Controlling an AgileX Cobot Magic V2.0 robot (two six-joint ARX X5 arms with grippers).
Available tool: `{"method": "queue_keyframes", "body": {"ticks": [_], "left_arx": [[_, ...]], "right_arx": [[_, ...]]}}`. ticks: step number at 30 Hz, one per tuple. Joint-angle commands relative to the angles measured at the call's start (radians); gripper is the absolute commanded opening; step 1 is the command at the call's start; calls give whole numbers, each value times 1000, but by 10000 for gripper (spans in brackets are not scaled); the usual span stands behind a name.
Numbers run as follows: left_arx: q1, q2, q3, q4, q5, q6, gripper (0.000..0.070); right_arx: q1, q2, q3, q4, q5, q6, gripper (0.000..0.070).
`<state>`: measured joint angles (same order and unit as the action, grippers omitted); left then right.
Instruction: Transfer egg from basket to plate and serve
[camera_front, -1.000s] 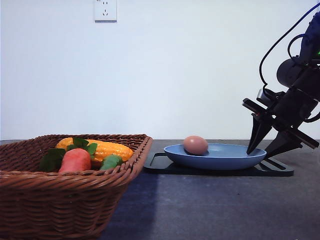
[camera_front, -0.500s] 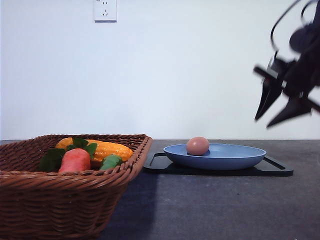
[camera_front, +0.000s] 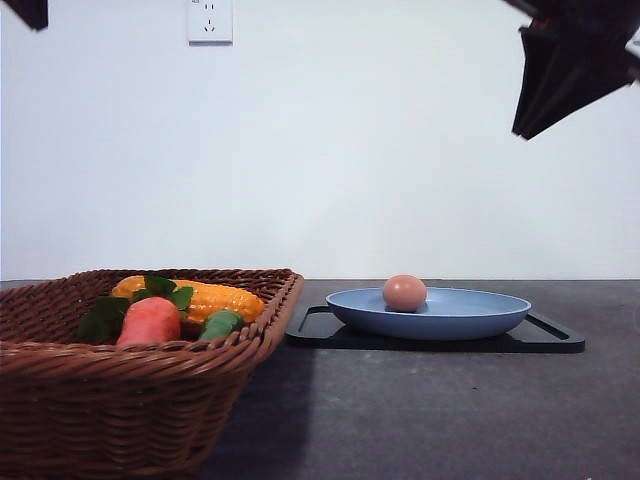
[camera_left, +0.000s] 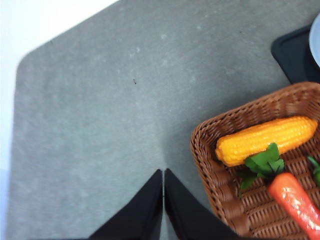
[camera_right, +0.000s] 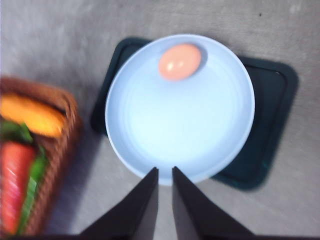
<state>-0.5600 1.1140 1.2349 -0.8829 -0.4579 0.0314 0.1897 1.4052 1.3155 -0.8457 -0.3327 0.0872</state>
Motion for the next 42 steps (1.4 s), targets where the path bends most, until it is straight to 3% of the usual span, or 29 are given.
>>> {"method": "queue_keyframes", "body": {"ticks": [1,6,10,18,22,42], "left_arx": [[48,0,-17,28,66,9,0],[172,-59,-146,133,213,-18,0],[214,-142,-294,273,256,-81,0],[202,-351,-614,539,288,-264,0],[186,-420,-697,603,299,-299,0],[178,-464,-700,587,298,-307,0]], "right_arx": [[38,-38,-29,14,70,-21,23],[141,-223,-208,139,244,-21,0],[201,-379,-386,294,334,-19,0],[248,-637,-744,611,367,18,0],[249,-705,-869,768,367,51,0],[248,-710,-883,816,367,66,0]]}}
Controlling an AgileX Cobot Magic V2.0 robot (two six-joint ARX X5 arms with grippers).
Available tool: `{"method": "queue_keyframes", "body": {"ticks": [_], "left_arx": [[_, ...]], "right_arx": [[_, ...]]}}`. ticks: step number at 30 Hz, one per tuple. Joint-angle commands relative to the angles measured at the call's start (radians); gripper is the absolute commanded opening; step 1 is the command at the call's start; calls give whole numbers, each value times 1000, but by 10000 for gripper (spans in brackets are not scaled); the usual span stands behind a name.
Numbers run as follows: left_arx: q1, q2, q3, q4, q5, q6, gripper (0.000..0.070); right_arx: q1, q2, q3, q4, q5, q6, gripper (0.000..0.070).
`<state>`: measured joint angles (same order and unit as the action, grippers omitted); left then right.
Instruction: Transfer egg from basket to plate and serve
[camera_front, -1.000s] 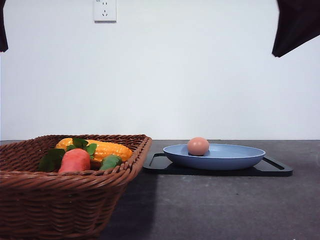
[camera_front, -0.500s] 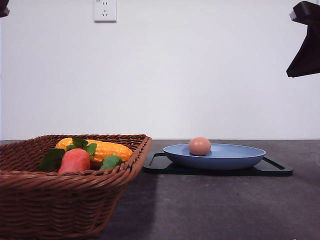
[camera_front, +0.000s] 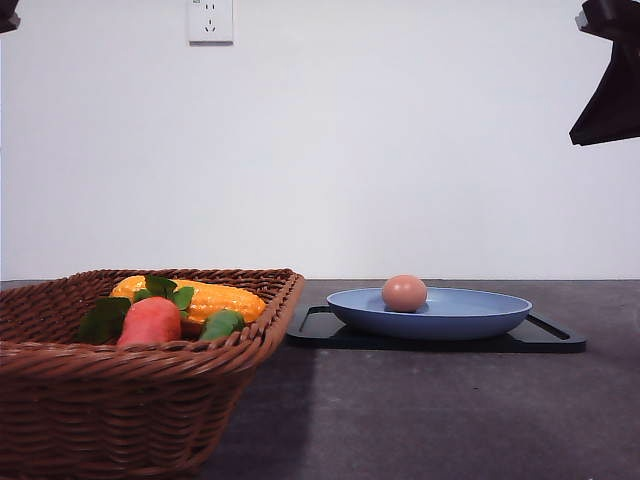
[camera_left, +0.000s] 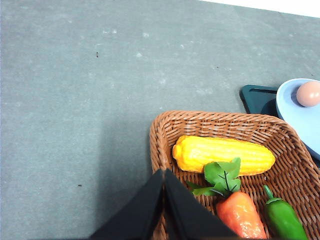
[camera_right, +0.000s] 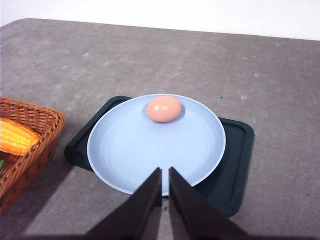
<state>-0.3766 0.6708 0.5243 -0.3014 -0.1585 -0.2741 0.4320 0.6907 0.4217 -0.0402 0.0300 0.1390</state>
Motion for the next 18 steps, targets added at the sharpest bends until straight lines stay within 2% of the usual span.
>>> {"method": "queue_keyframes", "body": {"ticks": [1,3,4,7,12,18], "left_arx": [[-5,-56,11,-3,-2,0,0],[-4,-161,11,-25,-2,25,0],[-3,-221,11,-28,-2,68,0],[29,-393,3,-25,-2,130,0],[187,-598,-55,-27,-1,199,0],[346,-668,-205,-13,27,210,0]], "right_arx": [[6,5,10,11,4,14,0],[6,5,10,11,4,14,0],[6,5,10,11,4,14,0],[6,5,10,11,4,14,0],[6,5,10,11,4,14,0],[6,5,10,11,4,14,0]]}}
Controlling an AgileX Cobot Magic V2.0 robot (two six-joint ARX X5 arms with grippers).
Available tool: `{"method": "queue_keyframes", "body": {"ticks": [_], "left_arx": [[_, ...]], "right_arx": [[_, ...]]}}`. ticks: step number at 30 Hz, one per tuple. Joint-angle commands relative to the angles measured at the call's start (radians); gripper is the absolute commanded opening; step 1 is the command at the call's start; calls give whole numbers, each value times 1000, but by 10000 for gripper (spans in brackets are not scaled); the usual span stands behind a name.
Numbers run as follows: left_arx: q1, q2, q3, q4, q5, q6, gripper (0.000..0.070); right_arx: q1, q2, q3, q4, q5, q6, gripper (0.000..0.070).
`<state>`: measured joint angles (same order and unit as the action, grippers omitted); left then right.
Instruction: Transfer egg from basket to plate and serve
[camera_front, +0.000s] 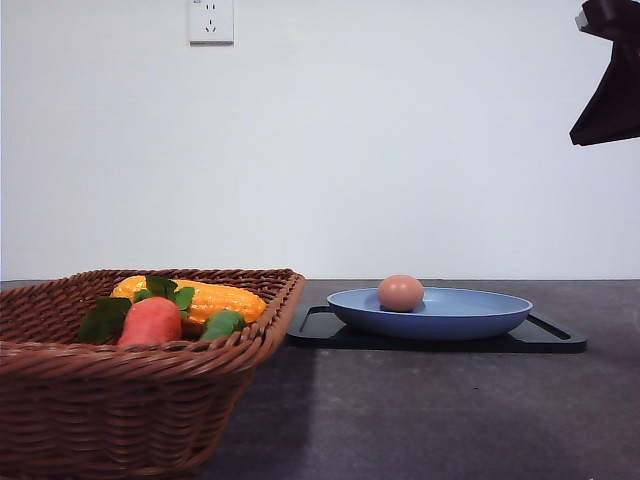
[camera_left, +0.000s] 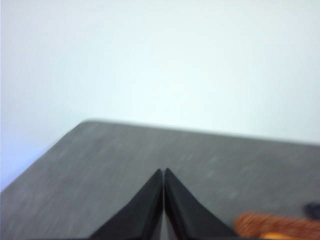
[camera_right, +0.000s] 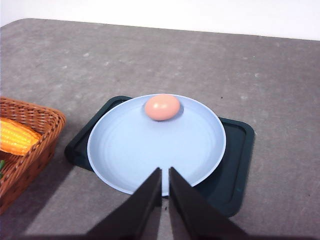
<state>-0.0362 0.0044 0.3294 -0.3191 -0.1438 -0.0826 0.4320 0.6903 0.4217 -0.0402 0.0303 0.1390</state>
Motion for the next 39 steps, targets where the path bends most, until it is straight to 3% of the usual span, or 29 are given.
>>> {"method": "queue_keyframes", "body": {"ticks": [1,8,17,21,39], "left_arx": [[20,-2,-39,5,22,15,0],[40,-2,-197,6,60,3,0],[40,-2,-285,26,64,-29,0],[39,-2,-293,69,67,-110,0],[39,-2,-297,80,66,-111,0]], "right_arx": [[6,5,10,11,4,14,0],[6,5,10,11,4,14,0],[6,5,10,11,4,14,0],[6,5,10,11,4,14,0],[6,5,10,11,4,14,0]]}}
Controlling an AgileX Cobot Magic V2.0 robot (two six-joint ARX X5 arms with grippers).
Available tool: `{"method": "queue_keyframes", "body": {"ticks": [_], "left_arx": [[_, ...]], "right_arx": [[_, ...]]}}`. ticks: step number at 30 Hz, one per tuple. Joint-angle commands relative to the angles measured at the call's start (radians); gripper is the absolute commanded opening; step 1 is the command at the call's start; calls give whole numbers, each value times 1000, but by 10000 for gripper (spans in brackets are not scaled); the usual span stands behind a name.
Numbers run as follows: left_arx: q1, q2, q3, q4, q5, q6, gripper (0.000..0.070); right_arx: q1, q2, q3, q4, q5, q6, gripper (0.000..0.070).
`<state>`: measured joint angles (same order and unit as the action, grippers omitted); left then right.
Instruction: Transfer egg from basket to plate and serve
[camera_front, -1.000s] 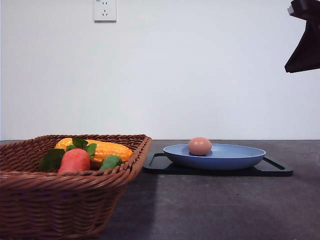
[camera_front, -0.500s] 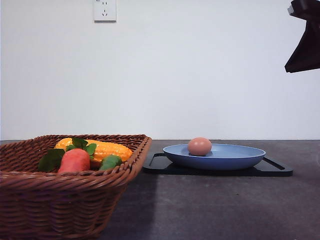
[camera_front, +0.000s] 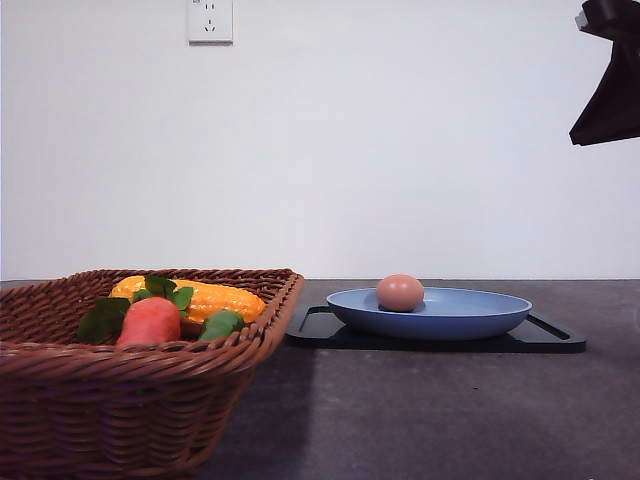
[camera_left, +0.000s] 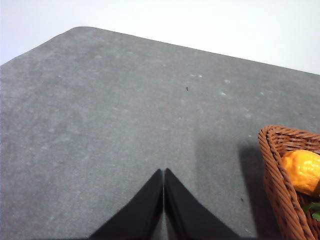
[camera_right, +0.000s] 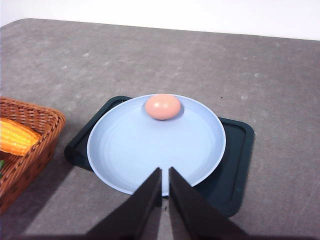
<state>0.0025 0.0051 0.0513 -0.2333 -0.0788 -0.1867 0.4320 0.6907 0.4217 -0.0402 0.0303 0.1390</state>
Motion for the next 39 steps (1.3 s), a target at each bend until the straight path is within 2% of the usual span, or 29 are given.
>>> {"method": "queue_keyframes", "body": {"ticks": [1,13,17,19,25,30,34,39], "left_arx": [[1,-2,-19,-6,1,-6,0],[1,-2,-19,-6,1,-6,0],[1,-2,-19,-6,1,-6,0],[1,-2,-19,-6,1,-6,0],[1,-2,-19,-6,1,-6,0],[1,-2,-19,-6,1,-6,0],[1,-2,-19,-6,1,-6,0],[1,-2,-19,-6,1,-6,0]], "right_arx": [[6,5,10,11,4,14,0],[6,-4,10,9,4,5,0],[-20,-116,1,10,111,-145,0],[-54,-191,-20,11,130,-201,0],[-215,-424,-131,10,21,-214,0],[-326,-544,-235,11,-84,-212,0],[-370,-604,-318,10,-149,-185,0],[-384,-683,-401,10,-192,-146,0]]}}
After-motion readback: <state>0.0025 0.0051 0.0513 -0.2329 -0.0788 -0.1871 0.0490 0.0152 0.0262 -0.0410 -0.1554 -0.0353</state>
